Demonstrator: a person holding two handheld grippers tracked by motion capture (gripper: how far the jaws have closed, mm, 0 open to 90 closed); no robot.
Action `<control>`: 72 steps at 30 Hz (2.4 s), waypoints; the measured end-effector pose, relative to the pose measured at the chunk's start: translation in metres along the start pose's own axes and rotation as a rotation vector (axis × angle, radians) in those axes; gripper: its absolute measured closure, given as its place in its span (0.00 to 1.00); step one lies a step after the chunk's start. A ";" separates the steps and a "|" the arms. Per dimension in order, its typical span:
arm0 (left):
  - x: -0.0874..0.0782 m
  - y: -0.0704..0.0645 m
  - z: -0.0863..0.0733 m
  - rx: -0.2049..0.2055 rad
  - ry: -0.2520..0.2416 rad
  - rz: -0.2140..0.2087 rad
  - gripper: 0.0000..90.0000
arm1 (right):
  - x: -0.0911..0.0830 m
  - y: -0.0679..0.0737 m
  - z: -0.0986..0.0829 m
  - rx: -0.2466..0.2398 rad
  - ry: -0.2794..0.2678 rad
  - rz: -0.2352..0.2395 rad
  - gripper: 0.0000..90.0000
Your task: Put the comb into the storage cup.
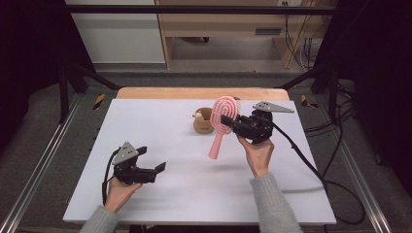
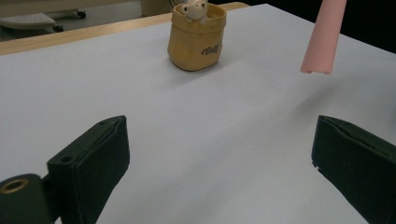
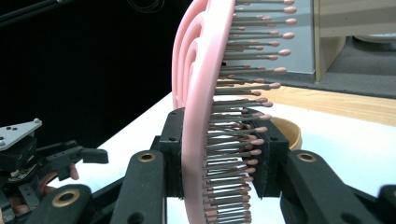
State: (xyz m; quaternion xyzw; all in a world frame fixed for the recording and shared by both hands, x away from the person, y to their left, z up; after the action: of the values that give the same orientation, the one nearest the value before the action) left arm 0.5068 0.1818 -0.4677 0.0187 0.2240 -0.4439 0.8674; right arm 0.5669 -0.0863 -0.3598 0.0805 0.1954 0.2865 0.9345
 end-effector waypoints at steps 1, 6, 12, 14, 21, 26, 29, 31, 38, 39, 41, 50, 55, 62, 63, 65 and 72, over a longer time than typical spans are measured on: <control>-0.002 0.002 -0.001 -0.003 -0.003 0.002 0.05 | 0.000 0.000 0.001 -0.003 -0.001 -0.001 0.70; -0.010 0.007 -0.006 -0.007 -0.010 0.009 0.05 | 0.004 0.002 0.008 -0.018 -0.004 -0.015 0.70; -0.019 0.014 -0.015 -0.008 -0.008 0.017 0.05 | 0.009 0.005 0.015 -0.040 -0.010 -0.031 0.70; -0.021 0.017 -0.018 -0.013 -0.006 0.024 0.05 | 0.010 0.005 0.017 -0.043 -0.013 -0.033 0.70; -0.027 0.022 -0.025 -0.018 -0.008 0.028 0.05 | 0.016 0.004 0.022 -0.049 -0.020 -0.050 0.70; -0.030 0.026 -0.029 -0.017 -0.001 0.027 0.05 | 0.018 0.004 0.026 -0.049 -0.027 -0.057 0.70; -0.031 0.027 -0.032 -0.016 0.003 0.029 0.05 | 0.020 0.004 0.029 -0.056 -0.026 -0.062 0.70; -0.031 0.029 -0.034 -0.016 0.007 0.034 0.05 | 0.021 0.005 0.031 -0.055 -0.031 -0.063 0.70; -0.030 0.034 -0.041 -0.025 0.042 0.053 0.05 | 0.028 0.004 0.036 -0.056 -0.033 -0.076 0.70; -0.030 0.034 -0.041 -0.025 0.042 0.053 0.05 | 0.028 0.004 0.036 -0.056 -0.033 -0.076 0.70; -0.031 0.034 -0.041 -0.027 0.041 0.049 0.05 | 0.029 0.006 0.042 -0.062 -0.043 -0.080 0.70; -0.031 0.032 -0.041 -0.024 0.037 0.037 0.05 | 0.033 0.005 0.054 -0.076 -0.054 -0.107 0.70; -0.031 0.032 -0.041 -0.030 0.034 0.031 0.05 | 0.036 0.002 0.058 -0.070 -0.057 -0.114 0.70; -0.031 0.033 -0.042 -0.027 0.036 0.027 0.05 | 0.041 -0.002 0.064 -0.074 -0.060 -0.134 0.70; -0.031 0.033 -0.042 -0.027 0.036 0.024 0.05 | 0.041 -0.002 0.064 -0.073 -0.061 -0.134 0.70; -0.031 0.033 -0.042 -0.027 0.034 0.022 0.05 | 0.043 -0.001 0.066 -0.073 -0.063 -0.133 0.70; -0.030 0.033 -0.042 -0.028 0.039 0.018 0.05 | 0.051 -0.002 0.071 -0.072 -0.068 -0.142 0.70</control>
State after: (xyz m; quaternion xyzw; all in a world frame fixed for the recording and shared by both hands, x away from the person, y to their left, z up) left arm 0.5016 0.2346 -0.4989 0.0171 0.2469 -0.4323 0.8671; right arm 0.6359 -0.0621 -0.3116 0.0423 0.1585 0.2232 0.9609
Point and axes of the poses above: each handheld gripper's, and its own axes: x roughly forward along the jaws, z roughly out of its top, y roughly to its left, the point moved 9 cm from there along x, roughly forward along the jaws, and after that the axes turned 12 degrees about -z, right-handed, at the moved point
